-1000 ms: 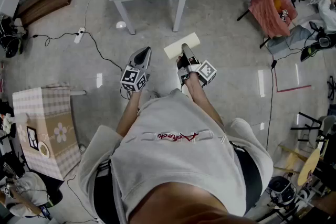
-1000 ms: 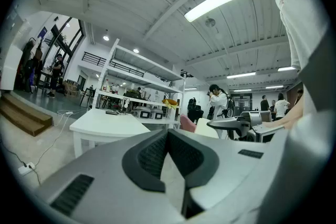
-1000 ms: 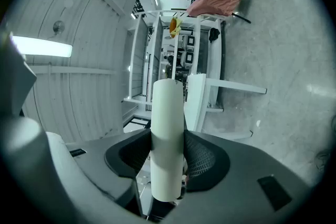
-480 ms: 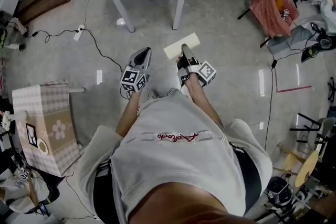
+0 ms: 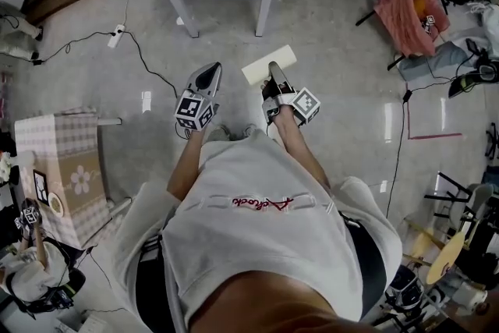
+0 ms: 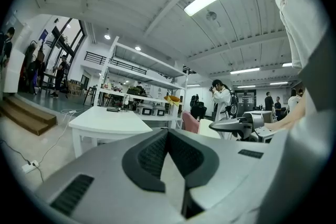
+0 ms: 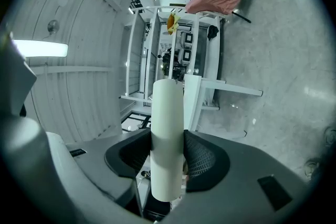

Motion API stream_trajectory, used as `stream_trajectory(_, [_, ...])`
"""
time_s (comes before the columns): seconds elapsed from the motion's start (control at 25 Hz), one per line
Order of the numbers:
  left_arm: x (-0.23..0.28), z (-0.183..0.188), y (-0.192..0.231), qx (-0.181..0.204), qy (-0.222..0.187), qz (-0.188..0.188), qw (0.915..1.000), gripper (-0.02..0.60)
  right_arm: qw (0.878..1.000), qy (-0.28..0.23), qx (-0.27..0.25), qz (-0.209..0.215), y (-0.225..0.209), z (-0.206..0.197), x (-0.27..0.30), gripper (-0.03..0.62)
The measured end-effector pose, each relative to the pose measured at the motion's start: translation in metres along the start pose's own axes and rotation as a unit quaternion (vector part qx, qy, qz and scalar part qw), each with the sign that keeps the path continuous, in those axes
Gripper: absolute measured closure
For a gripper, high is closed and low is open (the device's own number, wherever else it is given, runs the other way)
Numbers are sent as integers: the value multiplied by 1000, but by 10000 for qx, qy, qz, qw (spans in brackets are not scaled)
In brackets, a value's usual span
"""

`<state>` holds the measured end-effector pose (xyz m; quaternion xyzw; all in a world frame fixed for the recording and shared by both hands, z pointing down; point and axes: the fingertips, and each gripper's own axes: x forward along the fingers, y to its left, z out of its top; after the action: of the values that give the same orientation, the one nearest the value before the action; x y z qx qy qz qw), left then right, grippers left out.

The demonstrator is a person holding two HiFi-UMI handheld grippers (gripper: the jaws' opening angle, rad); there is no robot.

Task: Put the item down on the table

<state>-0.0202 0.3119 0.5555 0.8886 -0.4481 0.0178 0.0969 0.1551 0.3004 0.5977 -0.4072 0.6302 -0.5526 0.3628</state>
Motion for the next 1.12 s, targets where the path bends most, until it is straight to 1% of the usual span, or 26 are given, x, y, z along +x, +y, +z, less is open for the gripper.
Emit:
stream_trajectory(0.2, [6, -9, -5, -55, 87, 56, 9999, 569, 9999, 114, -38, -42, -9, 8, 1, 399])
stream_trajectory(0.56, [21, -16, 11, -208, 71, 175, 9996, 569, 9995, 255, -133, -152, -16, 13, 23, 399])
stream_trajectory(0.84, [45, -22, 44, -274, 42, 197, 9994, 569, 9994, 283, -169, -143, -25, 17, 63, 399])
stream_trajectory(1.12, [81, -9, 90, -301, 19, 161, 9994, 569, 9992, 283, -193, -196, -28, 24, 119, 399])
